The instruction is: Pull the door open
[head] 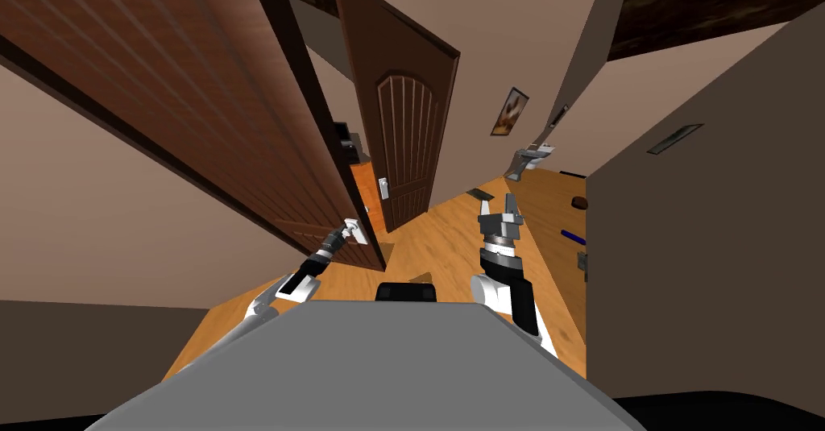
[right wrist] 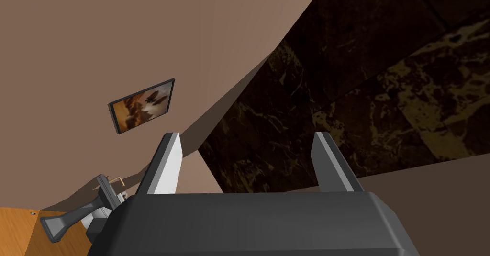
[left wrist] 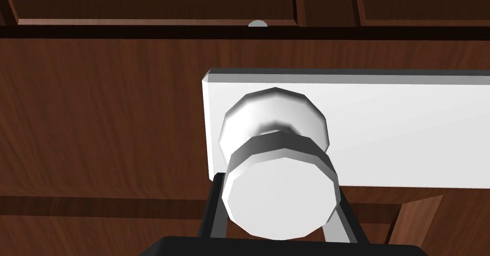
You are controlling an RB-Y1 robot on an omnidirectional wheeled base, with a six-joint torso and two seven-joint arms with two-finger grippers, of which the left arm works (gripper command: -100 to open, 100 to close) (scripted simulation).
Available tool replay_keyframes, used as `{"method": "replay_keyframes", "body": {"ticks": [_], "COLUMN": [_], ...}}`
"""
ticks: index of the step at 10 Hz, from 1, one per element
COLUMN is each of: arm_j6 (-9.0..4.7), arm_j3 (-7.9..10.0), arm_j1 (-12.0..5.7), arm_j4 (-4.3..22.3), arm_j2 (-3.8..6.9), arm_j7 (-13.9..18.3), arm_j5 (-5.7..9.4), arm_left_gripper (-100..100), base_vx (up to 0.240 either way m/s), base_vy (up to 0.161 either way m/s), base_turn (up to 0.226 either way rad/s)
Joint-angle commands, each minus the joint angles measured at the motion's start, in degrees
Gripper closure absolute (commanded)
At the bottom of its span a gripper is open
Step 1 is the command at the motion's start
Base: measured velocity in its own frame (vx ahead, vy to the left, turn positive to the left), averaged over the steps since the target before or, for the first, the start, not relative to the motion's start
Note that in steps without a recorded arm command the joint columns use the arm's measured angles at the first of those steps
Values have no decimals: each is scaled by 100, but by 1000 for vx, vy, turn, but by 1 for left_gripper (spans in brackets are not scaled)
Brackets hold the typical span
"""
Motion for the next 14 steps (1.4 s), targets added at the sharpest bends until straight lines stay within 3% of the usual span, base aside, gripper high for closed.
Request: {"method": "replay_keyframes", "body": {"ticks": [1, 5, 6, 7, 14], "arm_j6": [-172, -479, -401, -525, -1049], "arm_j3": [-153, -317, -242, -306, -523], "arm_j1": [72, 219, 207, 250, 363], "arm_j4": [21, -1, 8, 48, 177], "arm_j2": [82, 335, 324, 400, 724], "arm_j7": [85, 253, 216, 277, 514], "arm_j5": [-15, -3, 8, 0, -18], "arm_left_gripper": [100, 100, 100, 100, 100], "base_vx": [-234, -202, -87, -143, -211], "base_vy": [147, 114, 66, 62, 115], "base_turn": [-173, -124, -20, -120, -161]}}
